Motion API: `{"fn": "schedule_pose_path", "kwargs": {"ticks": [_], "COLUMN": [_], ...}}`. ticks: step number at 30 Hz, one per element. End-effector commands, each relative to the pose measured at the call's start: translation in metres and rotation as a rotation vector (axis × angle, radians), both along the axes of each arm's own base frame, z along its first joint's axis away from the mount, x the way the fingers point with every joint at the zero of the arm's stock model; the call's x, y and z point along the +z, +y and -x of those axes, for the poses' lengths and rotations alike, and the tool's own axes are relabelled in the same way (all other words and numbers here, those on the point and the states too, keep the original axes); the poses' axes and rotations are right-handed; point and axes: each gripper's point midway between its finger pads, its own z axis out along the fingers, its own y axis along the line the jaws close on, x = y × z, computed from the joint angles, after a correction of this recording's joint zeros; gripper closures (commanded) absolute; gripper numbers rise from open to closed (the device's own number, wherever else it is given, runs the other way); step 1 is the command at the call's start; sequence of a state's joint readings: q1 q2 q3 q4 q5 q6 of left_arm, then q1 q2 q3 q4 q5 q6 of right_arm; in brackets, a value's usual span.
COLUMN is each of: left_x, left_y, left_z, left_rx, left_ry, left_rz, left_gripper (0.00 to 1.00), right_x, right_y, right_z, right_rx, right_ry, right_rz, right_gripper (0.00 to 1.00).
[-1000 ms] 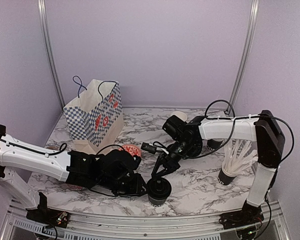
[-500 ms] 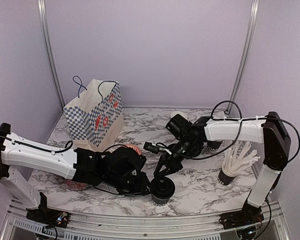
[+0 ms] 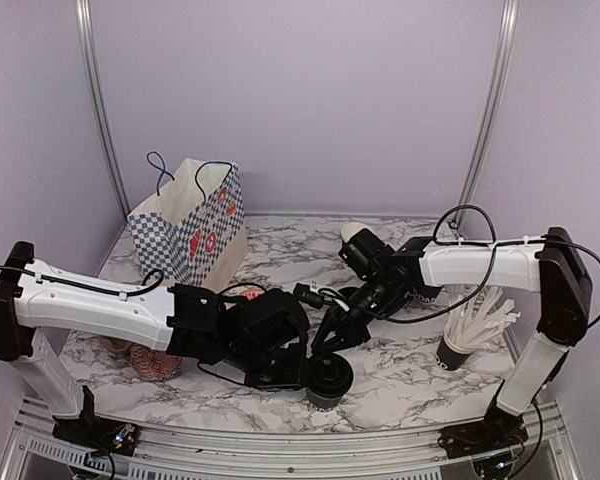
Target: Pack the takeout coffee
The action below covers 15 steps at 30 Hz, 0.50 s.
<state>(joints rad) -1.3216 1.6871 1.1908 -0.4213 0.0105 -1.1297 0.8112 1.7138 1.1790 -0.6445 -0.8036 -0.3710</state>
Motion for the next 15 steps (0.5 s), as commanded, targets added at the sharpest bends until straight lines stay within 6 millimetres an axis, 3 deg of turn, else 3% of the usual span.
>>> {"fn": "schedule_pose_path", "kwargs": {"ticks": [1, 6, 15], "left_x": [-0.120, -0.093, -0.003], "left_y": [0.161, 0.124, 0.074], "left_z": [0.019, 0.003, -0.036], "left_rx": [-0.042, -0.034, 0.027], "left_ry": [0.062, -0.023, -0.254], "left_rz": [-0.832, -0.710, -0.436], "left_gripper": [0.84, 0.82, 0.79], "right_x": [-0.076, -0.051, 0.036], "right_y": [-0.030, -0.029, -0.026], "right_z": [0.000, -0.011, -0.039], "right_rx": [-0.043, -0.065, -0.105], "right_ry": [-0.038, -0.069, -0.098], "right_rz": [0.266, 0.227, 0.017], "right_gripper": [0.82, 0.82, 0.78]}}
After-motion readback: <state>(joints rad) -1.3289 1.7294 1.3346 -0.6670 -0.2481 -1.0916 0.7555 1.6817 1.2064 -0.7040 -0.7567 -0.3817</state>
